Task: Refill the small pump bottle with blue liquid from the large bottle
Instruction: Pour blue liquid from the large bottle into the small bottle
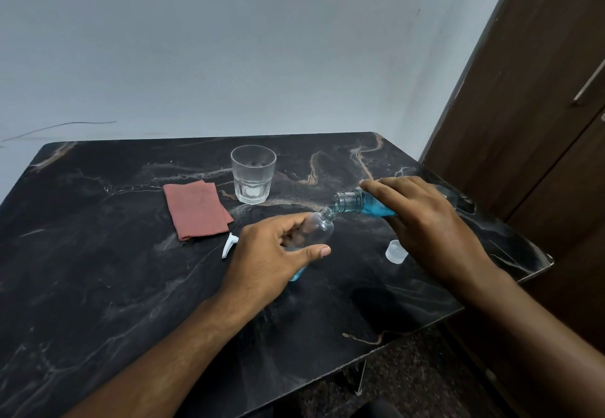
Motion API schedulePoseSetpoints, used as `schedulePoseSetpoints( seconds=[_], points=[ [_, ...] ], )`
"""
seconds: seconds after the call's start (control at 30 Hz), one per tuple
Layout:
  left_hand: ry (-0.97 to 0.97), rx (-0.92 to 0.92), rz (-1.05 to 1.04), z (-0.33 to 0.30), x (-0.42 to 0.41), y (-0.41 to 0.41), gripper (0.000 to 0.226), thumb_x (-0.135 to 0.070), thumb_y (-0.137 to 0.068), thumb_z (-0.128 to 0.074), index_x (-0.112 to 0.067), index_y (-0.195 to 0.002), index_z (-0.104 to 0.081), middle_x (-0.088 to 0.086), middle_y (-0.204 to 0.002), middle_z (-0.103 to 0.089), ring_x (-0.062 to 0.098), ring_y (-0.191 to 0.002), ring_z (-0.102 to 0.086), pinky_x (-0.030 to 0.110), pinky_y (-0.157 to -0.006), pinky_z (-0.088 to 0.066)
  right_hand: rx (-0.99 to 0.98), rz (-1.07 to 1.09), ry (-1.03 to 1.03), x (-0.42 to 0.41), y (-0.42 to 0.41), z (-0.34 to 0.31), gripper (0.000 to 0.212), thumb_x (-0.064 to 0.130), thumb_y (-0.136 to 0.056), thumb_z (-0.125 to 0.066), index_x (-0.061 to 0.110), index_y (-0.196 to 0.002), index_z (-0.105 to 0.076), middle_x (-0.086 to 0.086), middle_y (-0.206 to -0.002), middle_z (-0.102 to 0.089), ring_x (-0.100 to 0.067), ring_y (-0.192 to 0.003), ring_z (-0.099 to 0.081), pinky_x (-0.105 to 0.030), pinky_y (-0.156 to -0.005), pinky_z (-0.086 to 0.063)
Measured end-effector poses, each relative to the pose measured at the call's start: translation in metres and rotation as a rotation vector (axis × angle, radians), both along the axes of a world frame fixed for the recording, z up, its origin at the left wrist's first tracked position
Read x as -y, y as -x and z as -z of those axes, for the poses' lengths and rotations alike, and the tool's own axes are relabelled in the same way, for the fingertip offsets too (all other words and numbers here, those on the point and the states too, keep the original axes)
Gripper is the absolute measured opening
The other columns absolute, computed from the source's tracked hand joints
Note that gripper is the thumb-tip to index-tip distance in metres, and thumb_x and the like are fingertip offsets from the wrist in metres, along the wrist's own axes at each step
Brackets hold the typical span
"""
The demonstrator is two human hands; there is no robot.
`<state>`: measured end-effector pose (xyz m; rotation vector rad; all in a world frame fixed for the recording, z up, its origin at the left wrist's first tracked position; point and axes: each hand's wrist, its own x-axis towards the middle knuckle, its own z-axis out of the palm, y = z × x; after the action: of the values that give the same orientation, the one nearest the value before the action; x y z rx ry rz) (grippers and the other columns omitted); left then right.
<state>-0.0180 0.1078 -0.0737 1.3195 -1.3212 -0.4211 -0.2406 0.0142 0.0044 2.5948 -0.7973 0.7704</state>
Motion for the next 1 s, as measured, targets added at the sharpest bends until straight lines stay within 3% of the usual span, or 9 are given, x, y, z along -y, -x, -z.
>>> schedulePoseSetpoints(
  seconds=[1.0],
  points=[
    [0.003, 0.007, -0.010, -0.0013, -0.0003, 0.0004, 0.054, -0.034, -0.068, -0.093, -0.032, -0.119, -0.076, -0.032, -0.100, -0.073, -0.016, -0.094, -0.069, 0.000, -0.078, -0.048, -0.028, 0.001, 0.019, -0.0033, -0.0013, -0.0055, 0.055, -0.001, -0.083, -0.076, 0.009, -0.135, -0.061, -0.012, -0.120, -0.068, -0.031, -0.105, -0.062, -0.045, -0.086, -0.054]
  ],
)
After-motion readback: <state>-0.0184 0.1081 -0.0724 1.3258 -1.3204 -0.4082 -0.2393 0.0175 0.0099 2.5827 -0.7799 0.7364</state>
